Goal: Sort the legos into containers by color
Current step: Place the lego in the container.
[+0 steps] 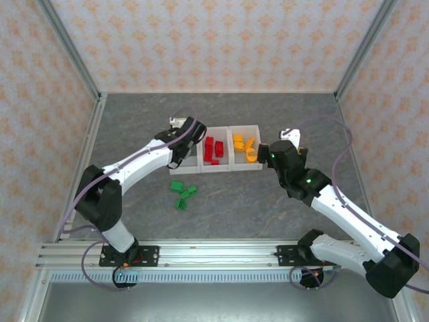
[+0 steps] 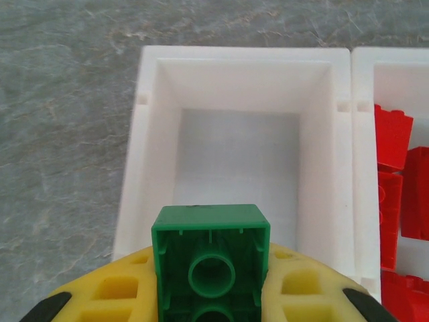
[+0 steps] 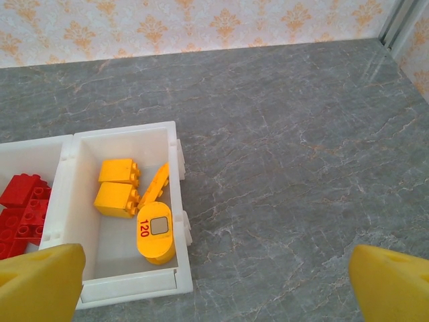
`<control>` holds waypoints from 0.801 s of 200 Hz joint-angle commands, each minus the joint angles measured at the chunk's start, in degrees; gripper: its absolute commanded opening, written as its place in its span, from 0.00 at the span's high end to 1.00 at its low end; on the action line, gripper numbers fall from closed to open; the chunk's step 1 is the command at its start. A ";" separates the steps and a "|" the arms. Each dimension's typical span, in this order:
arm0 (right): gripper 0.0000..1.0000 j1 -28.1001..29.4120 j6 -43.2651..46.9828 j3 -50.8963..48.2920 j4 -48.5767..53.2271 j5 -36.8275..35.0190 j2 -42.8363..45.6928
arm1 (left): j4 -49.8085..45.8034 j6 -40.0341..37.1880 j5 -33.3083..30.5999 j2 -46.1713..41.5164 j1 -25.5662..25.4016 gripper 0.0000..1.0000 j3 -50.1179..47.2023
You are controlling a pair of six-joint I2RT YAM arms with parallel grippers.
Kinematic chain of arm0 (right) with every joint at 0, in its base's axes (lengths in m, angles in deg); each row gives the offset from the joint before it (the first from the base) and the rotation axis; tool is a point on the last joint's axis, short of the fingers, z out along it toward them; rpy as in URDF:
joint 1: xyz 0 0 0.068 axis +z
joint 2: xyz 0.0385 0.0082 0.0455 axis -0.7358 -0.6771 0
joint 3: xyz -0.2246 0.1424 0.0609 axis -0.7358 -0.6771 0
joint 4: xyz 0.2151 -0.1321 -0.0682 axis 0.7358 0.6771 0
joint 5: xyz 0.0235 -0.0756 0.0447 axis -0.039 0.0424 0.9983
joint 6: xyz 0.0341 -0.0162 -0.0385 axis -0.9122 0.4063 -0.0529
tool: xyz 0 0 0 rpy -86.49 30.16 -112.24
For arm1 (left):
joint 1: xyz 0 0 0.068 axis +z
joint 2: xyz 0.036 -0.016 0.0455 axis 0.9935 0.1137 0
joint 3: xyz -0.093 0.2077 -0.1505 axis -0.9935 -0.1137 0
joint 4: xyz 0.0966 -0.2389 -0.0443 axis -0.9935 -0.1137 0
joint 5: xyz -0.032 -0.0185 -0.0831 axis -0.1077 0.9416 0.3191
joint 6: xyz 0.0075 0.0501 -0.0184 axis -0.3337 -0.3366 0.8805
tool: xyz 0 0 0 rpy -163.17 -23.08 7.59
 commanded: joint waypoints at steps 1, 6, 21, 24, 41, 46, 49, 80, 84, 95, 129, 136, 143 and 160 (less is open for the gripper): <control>0.00 -0.24 -0.29 -0.15 -0.37 -0.53 1.13 | 2.20 -3.09 2.73 3.15 1.23 0.72 2.04; 0.00 -0.24 -0.28 -0.15 -0.42 -0.36 1.01 | 2.37 -3.29 2.86 3.82 1.43 0.71 2.24; 0.00 -0.24 -0.03 -0.15 -0.57 0.12 0.93 | 2.98 -3.62 2.77 5.37 1.77 0.67 2.72; 0.00 -0.24 -0.03 -0.15 -0.57 0.13 0.91 | 3.09 -3.73 2.80 5.58 1.84 0.67 2.77; 0.00 -0.24 -0.05 -0.15 -0.33 -0.04 0.90 | 3.76 -4.13 3.24 6.49 2.20 0.60 2.99; 0.00 -0.24 -0.04 -0.15 -0.24 -0.04 0.92 | 3.93 -4.19 3.31 6.61 2.34 0.58 2.99; 0.00 -0.24 -0.03 -0.13 -0.20 -0.11 0.94 | 4.02 -4.12 3.28 6.61 2.34 0.57 2.93; 0.00 -0.24 0.02 -0.24 -0.56 -0.22 0.85 | 5.16 -4.26 5.24 5.93 2.94 0.45 2.31; 0.00 -0.24 0.03 -0.24 -0.57 -0.18 0.73 | 5.28 -4.37 5.34 5.68 3.04 0.44 2.20; 0.00 -0.24 -0.05 -0.23 -0.72 0.03 0.60 | 5.34 -4.57 5.69 4.84 3.01 0.40 2.03; 0.00 -0.24 0.02 -0.11 -0.73 0.38 0.23 | 4.41 -5.41 6.48 -0.19 2.93 0.27 0.50; 0.00 -0.24 0.14 -0.23 -0.83 0.50 0.24 | 4.53 -5.51 6.71 -1.72 2.98 0.25 -0.44; 0.00 -0.24 0.21 -0.24 -0.84 0.65 0.07 | 4.92 -5.61 6.88 -3.50 2.96 0.22 -1.58; 0.00 -0.24 0.45 -0.02 -0.62 0.97 -0.46 | 5.94 -5.91 8.07 -7.81 2.96 0.15 -4.66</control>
